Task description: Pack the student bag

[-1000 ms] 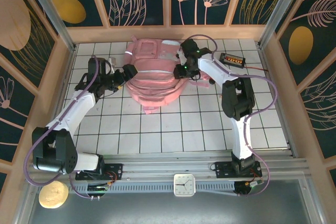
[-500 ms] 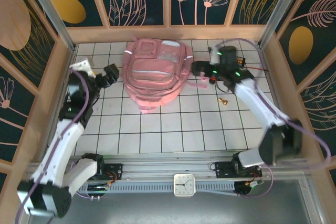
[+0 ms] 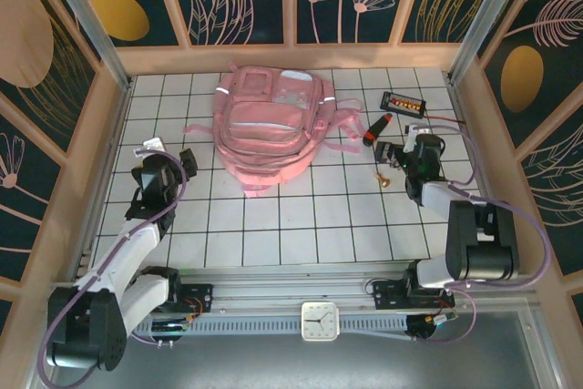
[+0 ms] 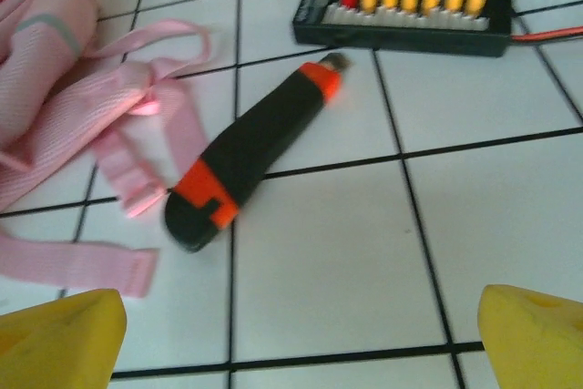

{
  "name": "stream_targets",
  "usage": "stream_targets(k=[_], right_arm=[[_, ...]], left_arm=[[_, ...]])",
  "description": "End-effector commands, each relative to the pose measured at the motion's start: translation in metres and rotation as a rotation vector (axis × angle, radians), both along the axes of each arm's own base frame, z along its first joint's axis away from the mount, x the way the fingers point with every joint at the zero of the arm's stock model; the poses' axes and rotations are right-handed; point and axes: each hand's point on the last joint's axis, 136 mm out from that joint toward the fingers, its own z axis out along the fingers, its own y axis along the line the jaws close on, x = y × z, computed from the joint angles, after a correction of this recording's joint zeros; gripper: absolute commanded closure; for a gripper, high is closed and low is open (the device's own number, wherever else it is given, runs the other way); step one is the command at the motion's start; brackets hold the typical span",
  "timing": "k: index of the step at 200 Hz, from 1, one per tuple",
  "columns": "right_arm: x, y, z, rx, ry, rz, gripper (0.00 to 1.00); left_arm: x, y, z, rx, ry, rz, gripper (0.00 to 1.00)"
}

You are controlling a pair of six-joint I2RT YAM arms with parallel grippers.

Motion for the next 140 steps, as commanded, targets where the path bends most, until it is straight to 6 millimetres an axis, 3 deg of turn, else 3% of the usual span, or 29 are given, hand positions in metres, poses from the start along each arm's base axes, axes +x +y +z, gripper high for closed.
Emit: stream_targets(k=[1,26,65,99,140], right_arm=[[0.018,-0.009,0.043,-0.035,-0.245,-0.019,0.01],[0.010,-0.008,0.031,-0.006,-0.256,0.014,0.01],[-0.012,-0.012,0.034,-0.005,-0.375,-0.006,0.01],[-0.040,-0.006,0.040,-0.017,-0.493,0.019,0.01],[-0.024,-0.003,0.031,-0.016,-0.421,0.038,0.01]], left_arm=[[0.006,0.020,0.012,0.062,-0.115,0.064,0.01],[0.006,0.027,0.000,0.078,-0.143,0.071,0.01],[0.013,0.036,-0.014,0.081,-0.135,0.085,0.01],[0.037,0.029,-0.015,0.090,-0.161,0.015,0.01],[0.061,0.011,-0.006,0.078,-0.251,-0.094,0.01]])
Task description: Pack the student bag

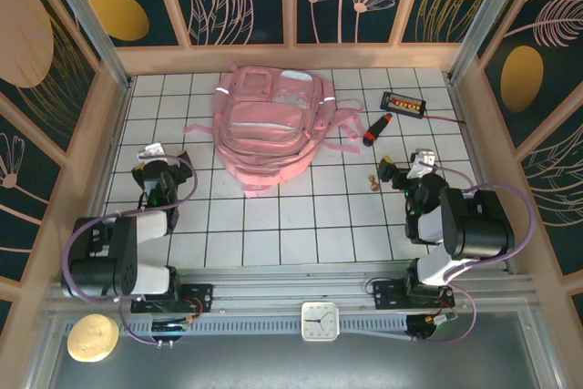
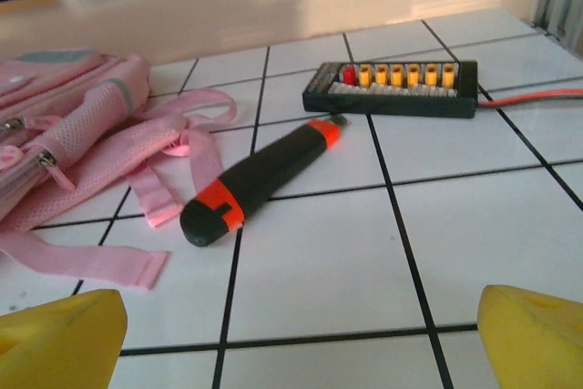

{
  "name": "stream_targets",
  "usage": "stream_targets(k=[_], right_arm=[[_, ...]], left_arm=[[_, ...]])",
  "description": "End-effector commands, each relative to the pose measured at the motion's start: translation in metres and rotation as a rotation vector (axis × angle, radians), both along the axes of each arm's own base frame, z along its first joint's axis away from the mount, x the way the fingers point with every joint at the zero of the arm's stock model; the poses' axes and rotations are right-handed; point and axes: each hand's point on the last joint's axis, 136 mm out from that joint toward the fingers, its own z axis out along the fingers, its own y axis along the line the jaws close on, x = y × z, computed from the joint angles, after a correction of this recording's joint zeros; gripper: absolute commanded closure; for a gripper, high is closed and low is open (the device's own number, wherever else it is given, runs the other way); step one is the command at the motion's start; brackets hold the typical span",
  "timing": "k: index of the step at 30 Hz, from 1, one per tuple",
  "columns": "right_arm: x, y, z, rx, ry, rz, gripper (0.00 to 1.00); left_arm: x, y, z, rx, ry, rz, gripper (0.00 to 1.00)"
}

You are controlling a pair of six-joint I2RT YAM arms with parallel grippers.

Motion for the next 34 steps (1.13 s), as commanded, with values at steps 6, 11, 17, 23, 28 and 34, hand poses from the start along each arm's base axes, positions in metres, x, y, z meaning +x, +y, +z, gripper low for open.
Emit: stream_targets(k=[6,11,17,23,28,34], right_arm=[[0.014,0.000,0.026,-0.023,-0.090,0.013,0.01],[0.015,-0.001,0.026,-0.021,-0.088,0.005,0.01],[0.018,-0.010,0.024,-0.024,-0.074,-0.070,0.01],[0.018,-0.010,0.024,-0.025,-0.074,-0.070,0.01],[0.018,-0.009,0.024,-0.028,-0.075,-0.072,0.01],[0.018,-0.010,0.024,-0.028,-0.075,-0.076,0.01]], left_arm=[[0.017,-0.033,0.035,0.028,-0.206,-0.212,0.01],[0.012,-0.037,0.032,0.036,-0.229,-0.237,0.01],[0.011,-0.033,0.033,0.036,-0.230,-0.215,0.01],[0.012,-0.035,0.032,0.041,-0.223,-0.222,0.01],[0.014,-0.035,0.030,0.040,-0.213,-0.222,0.01],[0.012,-0.035,0.033,0.042,-0.227,-0.223,0.01]])
